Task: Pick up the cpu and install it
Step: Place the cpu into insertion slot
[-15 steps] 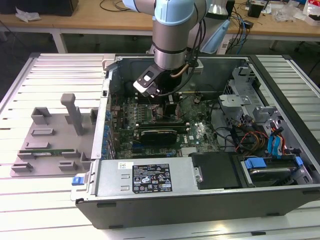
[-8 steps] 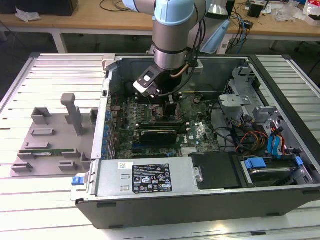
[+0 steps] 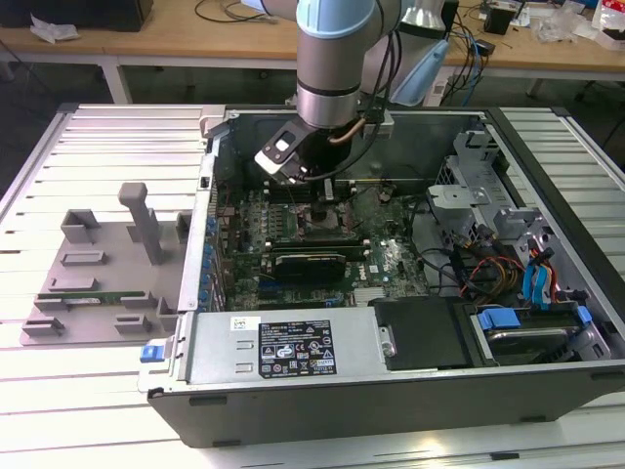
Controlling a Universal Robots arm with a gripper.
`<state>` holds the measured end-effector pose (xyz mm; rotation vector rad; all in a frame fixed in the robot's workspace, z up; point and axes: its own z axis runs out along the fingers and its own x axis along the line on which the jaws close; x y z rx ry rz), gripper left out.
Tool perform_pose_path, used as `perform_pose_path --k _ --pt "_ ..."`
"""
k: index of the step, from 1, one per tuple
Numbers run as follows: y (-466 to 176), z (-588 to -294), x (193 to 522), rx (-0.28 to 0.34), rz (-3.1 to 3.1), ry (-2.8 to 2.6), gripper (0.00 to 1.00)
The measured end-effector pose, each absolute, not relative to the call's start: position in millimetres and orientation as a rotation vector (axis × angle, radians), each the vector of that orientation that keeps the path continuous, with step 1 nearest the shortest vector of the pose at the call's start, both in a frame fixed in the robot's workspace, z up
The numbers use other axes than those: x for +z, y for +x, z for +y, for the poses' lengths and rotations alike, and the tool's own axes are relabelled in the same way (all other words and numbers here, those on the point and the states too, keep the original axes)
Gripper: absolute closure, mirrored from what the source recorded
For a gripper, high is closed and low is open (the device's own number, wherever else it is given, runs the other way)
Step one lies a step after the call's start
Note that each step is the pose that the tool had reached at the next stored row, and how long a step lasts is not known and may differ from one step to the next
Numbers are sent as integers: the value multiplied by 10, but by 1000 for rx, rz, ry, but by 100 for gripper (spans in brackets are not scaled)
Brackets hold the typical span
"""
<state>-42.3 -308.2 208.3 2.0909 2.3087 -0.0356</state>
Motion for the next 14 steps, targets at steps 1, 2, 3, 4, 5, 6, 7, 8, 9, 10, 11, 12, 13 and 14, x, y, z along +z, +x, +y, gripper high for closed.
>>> perform_pose_path --k 1,2,3,4,5,6,7,8,9,10,11,12,13,14 --pt "-423 -3087 2068 -36 2309 2091 83" --pt "-423 -3095 2050 -37 2309 2091 89" --pt "-422 -3097 2045 -38 2309 2091 89" --pt "-414 -3097 2041 -38 2309 2092 89" --pt "-381 -3097 2038 -38 2309 2092 89" --pt "-322 -3096 2037 -39 2310 2093 89" --pt "-300 -3096 2037 -39 2311 2093 89" --pt "-297 -3096 2037 -39 2311 2093 89" --pt "-295 -3094 2045 -38 2310 2093 89" --pt "-294 -3092 2081 -38 2311 2093 89" --pt "-296 -3094 2133 -39 2310 2093 89" --pt "-296 -3090 2188 -45 2308 2091 89" --pt "-296 -3072 2220 -46 2308 2090 89" --pt "-296 -3053 2251 -46 2308 2090 89"
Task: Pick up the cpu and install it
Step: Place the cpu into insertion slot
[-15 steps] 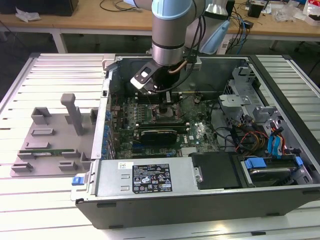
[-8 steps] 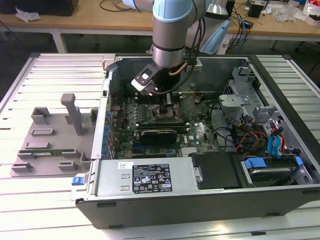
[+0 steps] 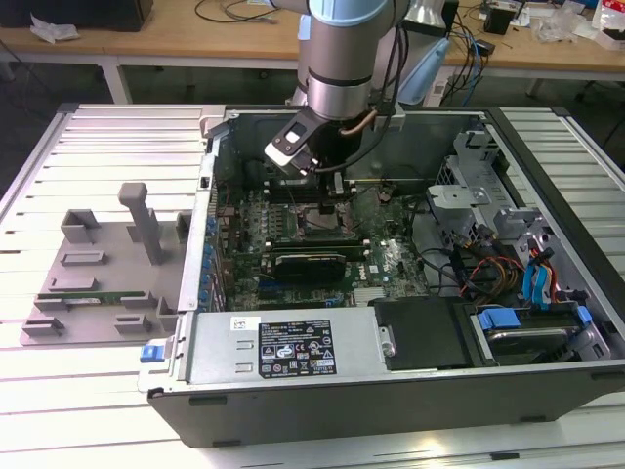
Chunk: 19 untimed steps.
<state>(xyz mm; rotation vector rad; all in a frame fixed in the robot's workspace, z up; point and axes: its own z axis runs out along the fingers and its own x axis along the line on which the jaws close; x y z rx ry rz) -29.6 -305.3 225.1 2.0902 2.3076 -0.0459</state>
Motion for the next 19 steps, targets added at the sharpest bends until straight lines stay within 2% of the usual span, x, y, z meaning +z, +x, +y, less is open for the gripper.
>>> perform_pose_path --k 19 --pt "-296 -3048 2501 -86 2290 2074 89"
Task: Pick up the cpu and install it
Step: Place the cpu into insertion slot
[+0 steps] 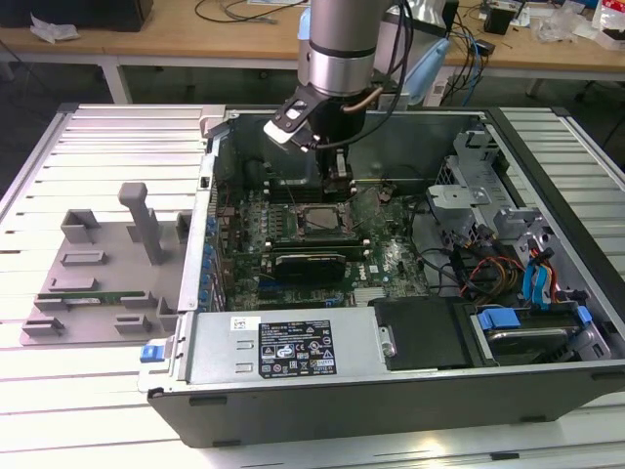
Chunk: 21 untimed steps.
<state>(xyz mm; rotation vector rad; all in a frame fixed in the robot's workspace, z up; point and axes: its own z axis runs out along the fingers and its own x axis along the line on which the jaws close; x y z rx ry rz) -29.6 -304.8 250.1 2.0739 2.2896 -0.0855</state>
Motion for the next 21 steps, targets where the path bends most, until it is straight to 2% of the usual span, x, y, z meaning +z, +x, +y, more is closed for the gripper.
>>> perform_pose_path --k 12,21 --pt "-296 -3044 2797 -135 2267 2053 89" --pt "-296 -3044 2987 -138 2265 2051 89"
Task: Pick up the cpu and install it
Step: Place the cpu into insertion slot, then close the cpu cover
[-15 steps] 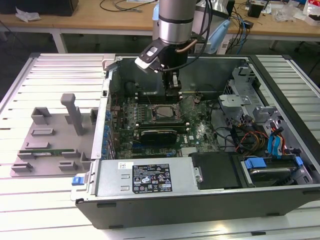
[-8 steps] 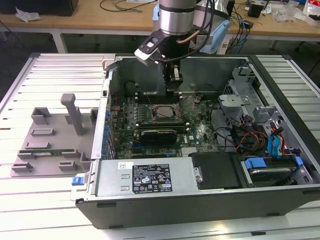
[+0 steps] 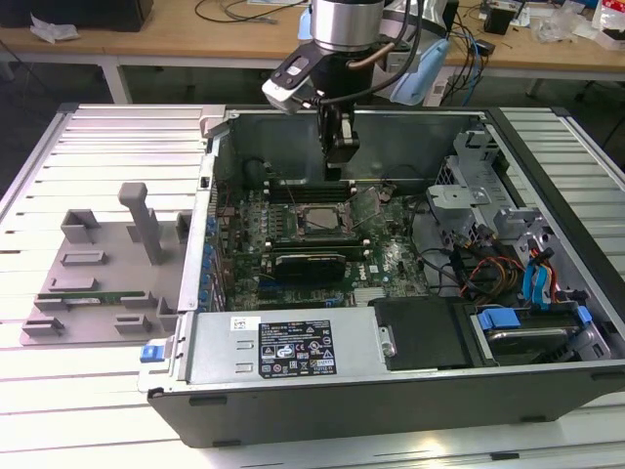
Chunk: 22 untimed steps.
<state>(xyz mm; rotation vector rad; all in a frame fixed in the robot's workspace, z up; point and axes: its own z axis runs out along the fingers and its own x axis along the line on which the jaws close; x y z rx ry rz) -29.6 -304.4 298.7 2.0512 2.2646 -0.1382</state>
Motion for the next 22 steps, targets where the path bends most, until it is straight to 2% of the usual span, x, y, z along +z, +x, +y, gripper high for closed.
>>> perform_pose_path --k 13,14,17,19,22 --pt "-296 -3044 2989 -137 2265 2052 89" --pt "-296 -3044 2988 -94 2285 2072 89" --pt "-295 -3045 2988 -54 2302 2089 89" --pt "-295 -3051 2988 4 2325 2115 89" --pt "-261 -3061 2988 2 2326 2116 89"
